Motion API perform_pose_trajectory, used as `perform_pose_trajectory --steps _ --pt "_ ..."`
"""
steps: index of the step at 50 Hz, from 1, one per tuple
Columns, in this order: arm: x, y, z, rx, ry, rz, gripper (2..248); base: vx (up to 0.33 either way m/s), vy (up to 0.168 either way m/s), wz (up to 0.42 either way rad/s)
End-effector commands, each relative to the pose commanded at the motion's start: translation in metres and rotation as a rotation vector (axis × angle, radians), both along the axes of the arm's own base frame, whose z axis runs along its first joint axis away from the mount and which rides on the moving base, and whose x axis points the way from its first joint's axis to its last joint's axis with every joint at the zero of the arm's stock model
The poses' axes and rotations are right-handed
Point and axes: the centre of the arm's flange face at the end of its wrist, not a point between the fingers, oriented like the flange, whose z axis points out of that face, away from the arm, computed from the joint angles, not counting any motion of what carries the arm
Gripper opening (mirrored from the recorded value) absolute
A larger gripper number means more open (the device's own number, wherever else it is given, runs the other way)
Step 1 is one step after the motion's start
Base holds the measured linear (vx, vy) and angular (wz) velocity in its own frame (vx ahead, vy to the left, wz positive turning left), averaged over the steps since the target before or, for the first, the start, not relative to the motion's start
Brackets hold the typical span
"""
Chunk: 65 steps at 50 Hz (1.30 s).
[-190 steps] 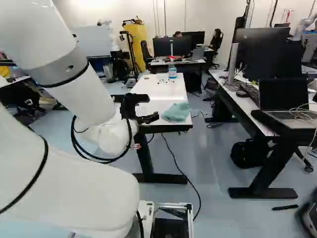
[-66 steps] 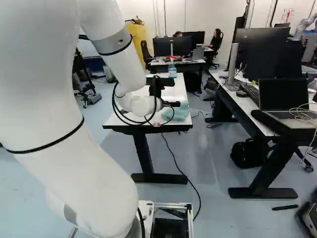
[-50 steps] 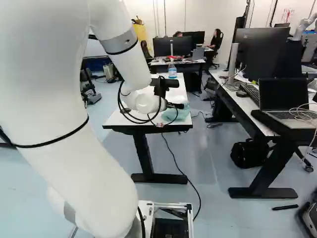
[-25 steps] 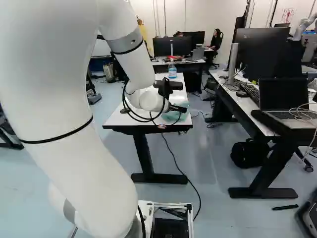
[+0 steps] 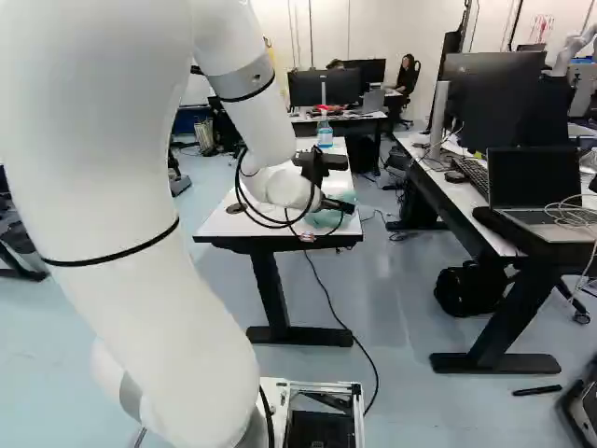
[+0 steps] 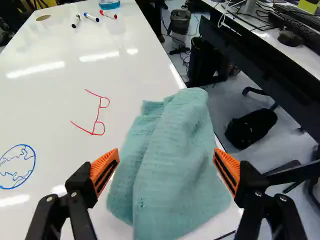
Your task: Clean the table with the green towel
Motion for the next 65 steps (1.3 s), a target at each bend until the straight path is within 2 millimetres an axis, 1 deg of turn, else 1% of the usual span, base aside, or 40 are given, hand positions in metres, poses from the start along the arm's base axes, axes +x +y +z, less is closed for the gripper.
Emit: perform_pose_trajectory --steps 19,30,31,36,37,41,42,46,47,51,52,57,58,62,63,65 --pt "0.0011 -0.0103 -0.0001 0.0 -0.001 -0.021 247 0.0 0.0 0.0" --pt "0.0011 -0.0105 -0.0001 0.0 -0.001 -0.021 247 0.0 0.0 0.0" --pt "0.0011 -0.0105 -0.0001 0.0 -0.001 -0.021 236 0.0 0.0 0.0" --pt "0.0011 -0.0105 -0.0001 0.0 -0.001 -0.021 236 0.0 0.0 0.0" --pt "0.0011 -0.0105 -0.0001 0.0 -0.001 -0.021 199 0.0 0.0 0.0" --pt "0.0011 -0.0105 -0.0001 0.0 -0.001 -0.021 199 0.0 0.0 0.0" --pt "0.0011 -0.0105 -0.0001 0.0 -0.001 -0.021 160 0.0 0.0 0.0" --pt "0.0011 -0.0105 -0.0001 0.0 -0.001 -0.021 160 0.0 0.0 0.0" --pt "0.0011 -0.0105 -0.0001 0.0 -0.001 -0.021 122 0.0 0.0 0.0" --pt "0.0011 -0.0105 -0.0001 0.0 -0.001 -0.021 122 0.0 0.0 0.0" --pt "0.0011 -0.0105 -0.0001 0.0 -0.001 -0.021 84 0.0 0.0 0.0" --pt "0.0011 -0.0105 -0.0001 0.0 -0.001 -0.021 84 0.0 0.0 0.0" --pt "0.0011 -0.0105 -0.0001 0.0 -0.001 -0.021 53 0.0 0.0 0.0" --pt "0.0011 -0.0105 -0.0001 0.0 -0.001 -0.021 53 0.0 0.0 0.0" --pt "0.0011 -0.0105 -0.0001 0.0 -0.001 -0.021 47 0.0 0.0 0.0" --pt "0.001 -0.0105 0.0001 -0.001 -0.002 -0.021 47 0.0 0.0 0.0"
